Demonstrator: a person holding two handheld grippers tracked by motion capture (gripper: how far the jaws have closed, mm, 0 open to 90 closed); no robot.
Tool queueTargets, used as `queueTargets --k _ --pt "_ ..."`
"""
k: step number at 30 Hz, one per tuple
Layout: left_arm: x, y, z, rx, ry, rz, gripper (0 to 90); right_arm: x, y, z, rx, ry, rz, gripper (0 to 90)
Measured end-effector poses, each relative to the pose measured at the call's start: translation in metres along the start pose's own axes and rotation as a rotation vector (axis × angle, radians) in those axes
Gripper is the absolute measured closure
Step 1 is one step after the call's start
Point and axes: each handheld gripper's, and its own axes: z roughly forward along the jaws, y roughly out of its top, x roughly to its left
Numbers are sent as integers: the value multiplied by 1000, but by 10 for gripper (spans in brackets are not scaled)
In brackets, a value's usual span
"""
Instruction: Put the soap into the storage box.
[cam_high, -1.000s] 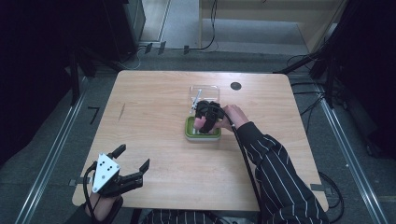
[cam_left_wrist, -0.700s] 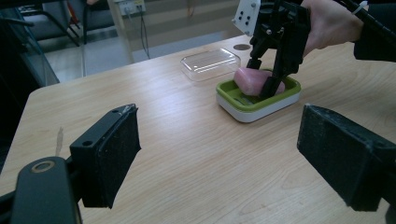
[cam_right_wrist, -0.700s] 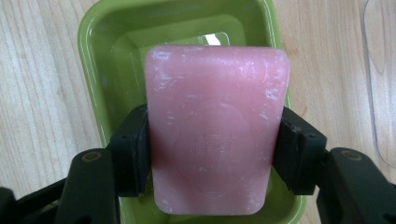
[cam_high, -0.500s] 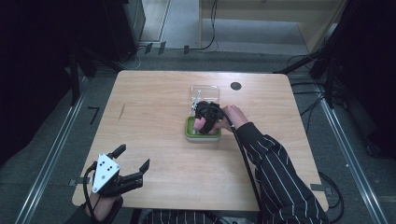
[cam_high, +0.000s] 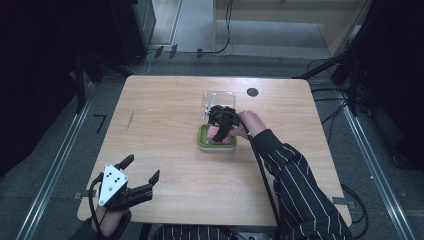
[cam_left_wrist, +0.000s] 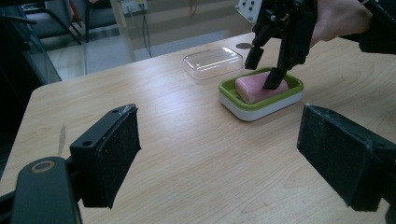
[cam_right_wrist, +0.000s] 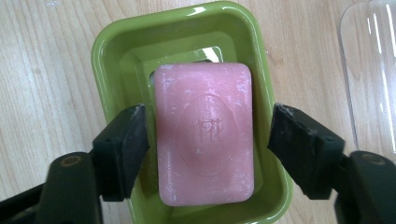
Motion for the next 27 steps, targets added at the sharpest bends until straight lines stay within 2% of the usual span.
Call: queueTargets --k 8,12,18,21,25,27 --pt "-1 0 -3 -5 6 2 133 6 3 -8 24 -25 44 179" --pt "-1 0 -3 -4 6 2 133 9 1 -15 34 -21 66 144" --pt "-2 1 -1 -7 1 6 133 14 -8 -24 60 -23 104 137" --pt "-3 1 -2 -3 -2 13 133 16 -13 -28 67 -33 115 134" --pt "-1 0 -2 -8 1 2 133 18 -19 -33 89 -43 159 124" --pt "-2 0 -2 -7 0 5 133 18 -23 -35 96 -53 162 120"
